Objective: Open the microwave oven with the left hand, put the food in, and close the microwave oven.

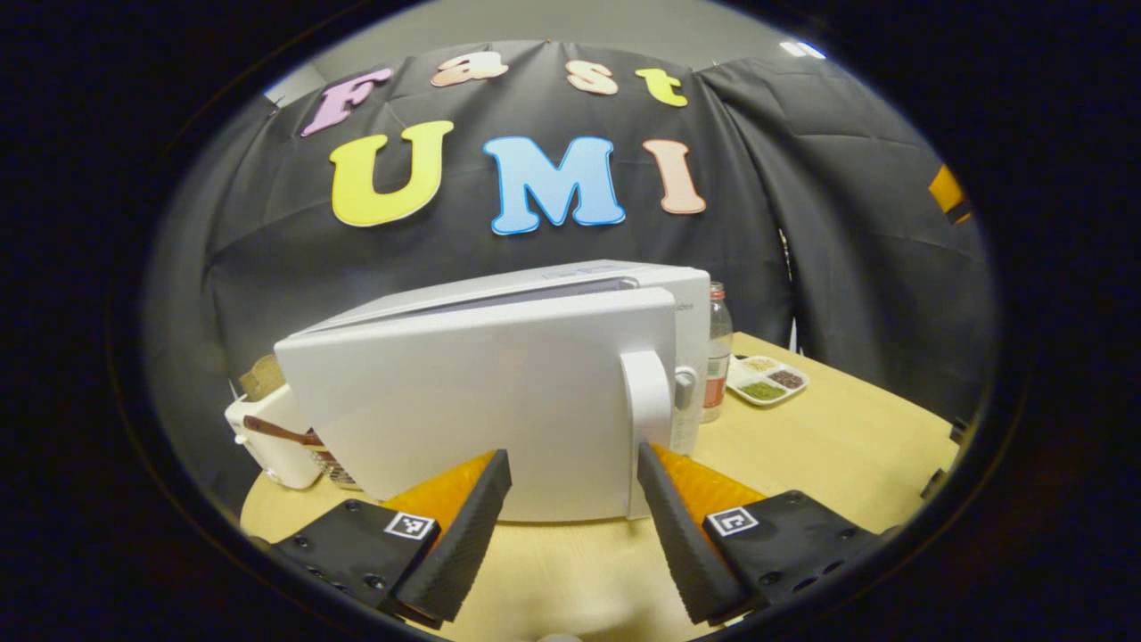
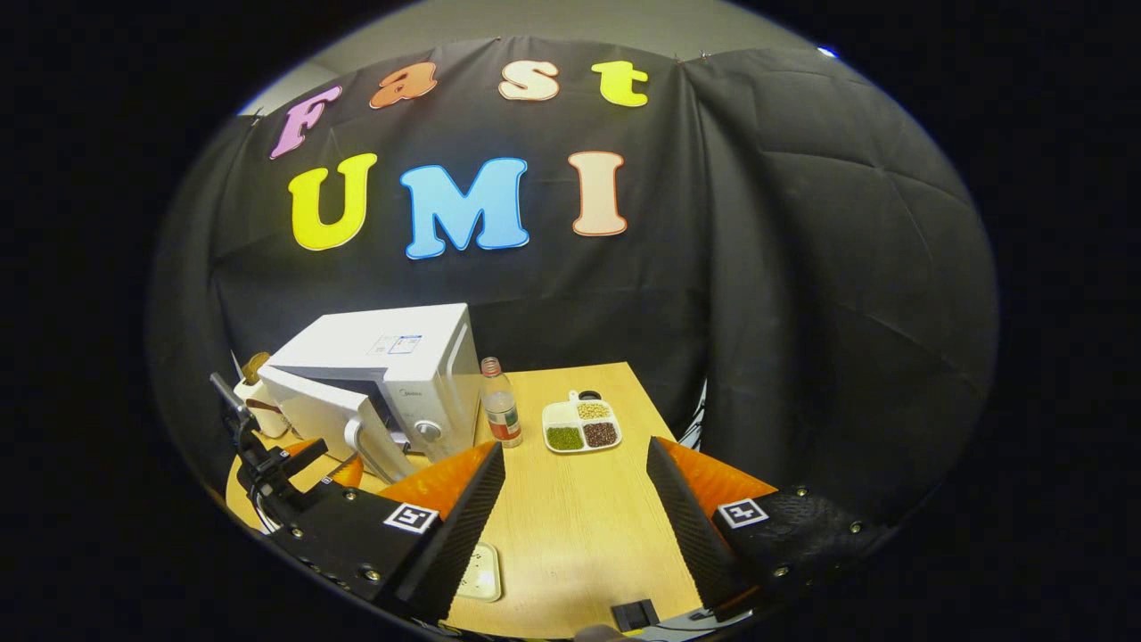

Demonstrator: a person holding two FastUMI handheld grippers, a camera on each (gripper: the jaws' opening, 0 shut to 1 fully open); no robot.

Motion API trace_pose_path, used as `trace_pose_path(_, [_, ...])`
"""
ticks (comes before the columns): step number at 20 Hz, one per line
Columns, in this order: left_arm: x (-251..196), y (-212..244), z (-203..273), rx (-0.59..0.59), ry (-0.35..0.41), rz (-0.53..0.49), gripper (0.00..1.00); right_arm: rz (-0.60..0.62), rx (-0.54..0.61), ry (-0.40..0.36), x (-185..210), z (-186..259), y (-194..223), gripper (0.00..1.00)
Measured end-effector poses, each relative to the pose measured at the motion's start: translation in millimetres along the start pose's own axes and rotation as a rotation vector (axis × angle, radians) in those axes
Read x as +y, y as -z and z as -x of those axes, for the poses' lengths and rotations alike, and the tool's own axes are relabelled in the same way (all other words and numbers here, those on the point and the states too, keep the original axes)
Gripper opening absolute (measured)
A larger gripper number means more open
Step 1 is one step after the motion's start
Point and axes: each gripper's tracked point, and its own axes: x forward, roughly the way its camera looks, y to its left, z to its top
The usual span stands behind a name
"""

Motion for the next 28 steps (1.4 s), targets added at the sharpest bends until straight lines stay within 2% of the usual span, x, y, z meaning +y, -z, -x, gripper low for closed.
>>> trace_pose_path(2, [0.7, -4.5, -15.0, -0.001, -0.008, -0.001, 0.95, -0.010, 0.004, 0.004, -1.4, -2.6, 1.9, 0.98])
trace_pose_path(5, [2.8, -16.5, -31.5, -0.019, -0.018, -0.026, 1.00, -0.024, 0.011, 0.008, -3.3, -6.1, 5.1, 0.98])
trace_pose_path(8, [-1.3, -23.6, -42.4, -0.021, -0.002, -0.020, 0.97, -0.034, 0.019, 0.019, -8.5, -9.1, 9.2, 0.98])
trace_pose_path(14, [0.0, -24.3, -39.4, -0.028, -0.040, -0.029, 1.00, -0.051, 0.033, 0.026, -13.9, -12.7, 14.6, 0.98])
trace_pose_path(15, [0.1, -25.0, -39.3, -0.037, -0.042, -0.019, 0.94, -0.048, 0.033, 0.023, -12.6, -13.6, 14.4, 0.98])
trace_pose_path(17, [-0.8, -24.4, -44.0, -0.039, -0.048, 0.004, 1.00, -0.040, 0.037, 0.014, -10.2, -14.3, 15.8, 0.98])
trace_pose_path(18, [1.8, -25.0, -45.5, -0.045, -0.071, 0.009, 0.95, -0.036, 0.040, 0.011, -9.2, -15.0, 17.0, 0.98])
trace_pose_path(19, [8.5, -23.3, -50.3, -0.032, -0.103, 0.007, 0.95, -0.037, 0.045, 0.003, -6.5, -14.0, 17.6, 0.98])
trace_pose_path(20, [-3.8, -19.2, -49.2, -0.018, -0.079, 0.036, 1.00, -0.037, 0.047, -0.008, -2.6, -13.1, 19.0, 0.98])
trace_pose_path(23, [-8.1, -15.8, -51.5, -0.004, -0.098, 0.022, 1.00, -0.018, 0.050, -0.014, -2.3, -12.3, 19.2, 0.98])
trace_pose_path(25, [-7.1, -20.1, -47.9, -0.012, -0.095, 0.023, 0.94, -0.026, 0.046, -0.019, -2.7, -10.4, 18.3, 0.98])
trace_pose_path(26, [-5.5, -21.6, -43.9, -0.014, -0.097, 0.025, 1.00, -0.025, 0.045, -0.020, -2.7, -9.2, 19.7, 0.98])
trace_pose_path(28, [-7.8, -24.6, -31.1, -0.014, -0.094, 0.040, 0.98, -0.028, 0.039, -0.031, -1.3, -6.0, 18.3, 0.98])
